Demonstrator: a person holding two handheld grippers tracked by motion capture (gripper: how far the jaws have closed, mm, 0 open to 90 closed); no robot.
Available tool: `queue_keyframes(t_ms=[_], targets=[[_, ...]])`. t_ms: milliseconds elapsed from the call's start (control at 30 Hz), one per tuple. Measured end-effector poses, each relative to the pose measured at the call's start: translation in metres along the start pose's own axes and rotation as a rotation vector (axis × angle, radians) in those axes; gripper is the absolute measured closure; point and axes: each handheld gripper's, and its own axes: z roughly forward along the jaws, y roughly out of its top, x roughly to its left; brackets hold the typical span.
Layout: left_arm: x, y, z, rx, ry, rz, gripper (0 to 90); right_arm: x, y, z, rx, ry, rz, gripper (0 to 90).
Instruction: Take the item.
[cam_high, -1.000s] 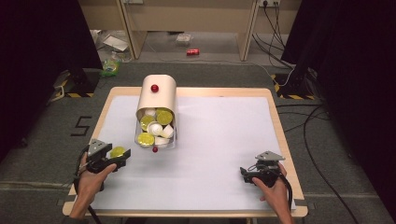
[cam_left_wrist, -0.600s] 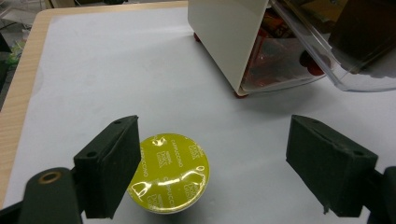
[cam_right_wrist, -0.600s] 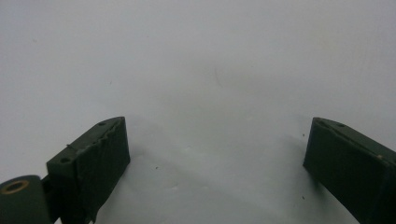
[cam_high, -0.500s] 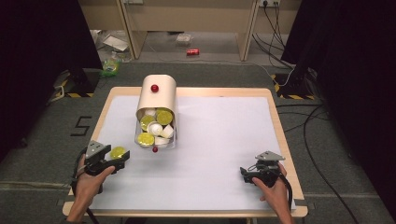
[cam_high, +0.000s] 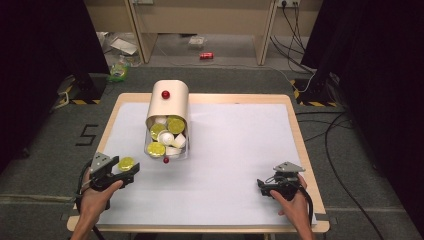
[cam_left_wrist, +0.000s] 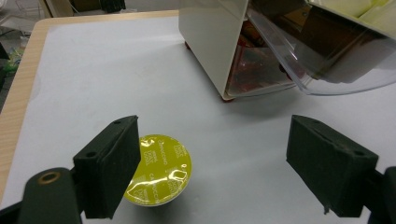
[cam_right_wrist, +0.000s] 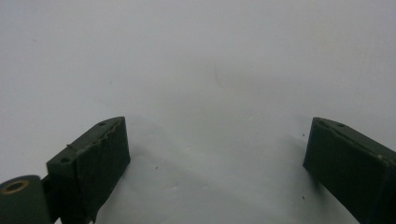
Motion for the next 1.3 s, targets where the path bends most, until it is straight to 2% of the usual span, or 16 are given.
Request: queue_keyframes(t_ms=[400, 767, 1300], targets=[[-0.003, -0.004, -0.006, -0.014, -0.007, -0.012, 17.2, 0.0, 0.0, 0.0, 0.0, 0.0, -0.002, 6.9], [-0.012, -0.003, -0.013, -0.014, -0.02, 0.011, 16.7, 0.0, 0.0, 0.0, 0.0, 0.002, -0.001, 6.9], [-0.022, -0.007, -0.024, -0.046, -0.031, 0.007, 15.9, 0.0, 0.0, 0.0, 0.0, 0.002, -0.001, 6.9]])
